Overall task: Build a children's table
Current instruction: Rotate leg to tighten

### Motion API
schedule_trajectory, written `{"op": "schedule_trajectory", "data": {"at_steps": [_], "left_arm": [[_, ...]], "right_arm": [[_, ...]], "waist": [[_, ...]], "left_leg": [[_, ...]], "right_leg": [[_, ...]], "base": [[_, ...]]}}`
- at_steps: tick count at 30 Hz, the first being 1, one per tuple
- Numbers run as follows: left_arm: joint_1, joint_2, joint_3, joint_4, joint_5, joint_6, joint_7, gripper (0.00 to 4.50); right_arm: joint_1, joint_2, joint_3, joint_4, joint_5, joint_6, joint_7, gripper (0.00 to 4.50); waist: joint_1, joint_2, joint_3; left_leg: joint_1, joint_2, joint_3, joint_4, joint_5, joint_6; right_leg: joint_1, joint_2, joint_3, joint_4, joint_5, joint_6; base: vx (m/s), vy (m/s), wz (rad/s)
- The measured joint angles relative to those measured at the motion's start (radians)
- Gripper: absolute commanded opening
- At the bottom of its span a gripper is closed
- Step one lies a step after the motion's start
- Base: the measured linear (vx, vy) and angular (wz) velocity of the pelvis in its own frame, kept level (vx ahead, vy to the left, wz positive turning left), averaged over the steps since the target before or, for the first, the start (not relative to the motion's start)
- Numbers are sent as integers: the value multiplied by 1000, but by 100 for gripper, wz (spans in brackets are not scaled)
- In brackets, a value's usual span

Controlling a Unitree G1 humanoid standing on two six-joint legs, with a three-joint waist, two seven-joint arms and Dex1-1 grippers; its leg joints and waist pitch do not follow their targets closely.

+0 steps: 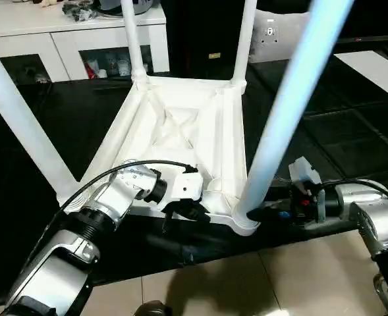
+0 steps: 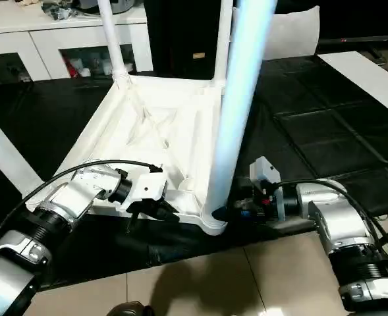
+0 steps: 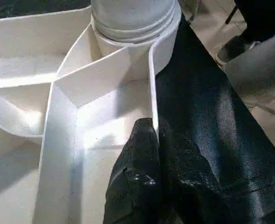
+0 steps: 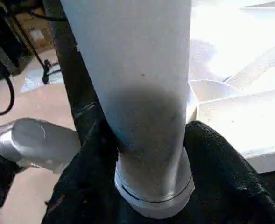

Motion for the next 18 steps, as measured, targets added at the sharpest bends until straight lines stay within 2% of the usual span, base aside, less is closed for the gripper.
{"op": "schedule_trajectory", "data": {"at_steps": [6,8,10,13,16,18], "left_arm": [[23,-13,41,-45,-6,134,59,0],[32,-27,83,-67,-2,225,148,0],[31,-63,107,-79,6,292,232,0],[35,-137,124,-80,8,372,332,0],[33,-202,157,-81,9,448,452,0],[30,-220,163,-81,11,468,501,0]], "right_arm": [[48,73,-56,-52,26,75,-137,193],[48,155,-98,-74,21,131,-296,193],[48,216,-136,-81,14,150,-441,193],[47,258,-170,-80,-5,161,-587,193],[20,338,-199,-56,-44,145,-752,193],[5,373,-200,-42,-66,120,-827,193]], "waist": [[-7,0,0],[-31,-1,1],[-59,-1,1],[-88,-4,2],[-106,-4,2],[-109,-3,2]], "left_leg": [[1,0,0,0,1,-1],[2,1,0,0,2,-2],[2,0,0,1,2,-2],[2,0,1,2,2,-2],[2,0,1,2,2,-2],[2,1,0,1,2,-2]], "right_leg": [[-1,0,0,1,-3,5],[-1,0,0,2,-3,5],[-2,0,0,-1,-3,5],[-2,0,1,-3,-3,5],[-3,0,0,-1,-3,5],[-4,1,0,-1,-2,6]], "base": [[0,0,0],[0,0,0],[0,0,0],[0,0,0],[0,0,0],[0,0,0]]}}
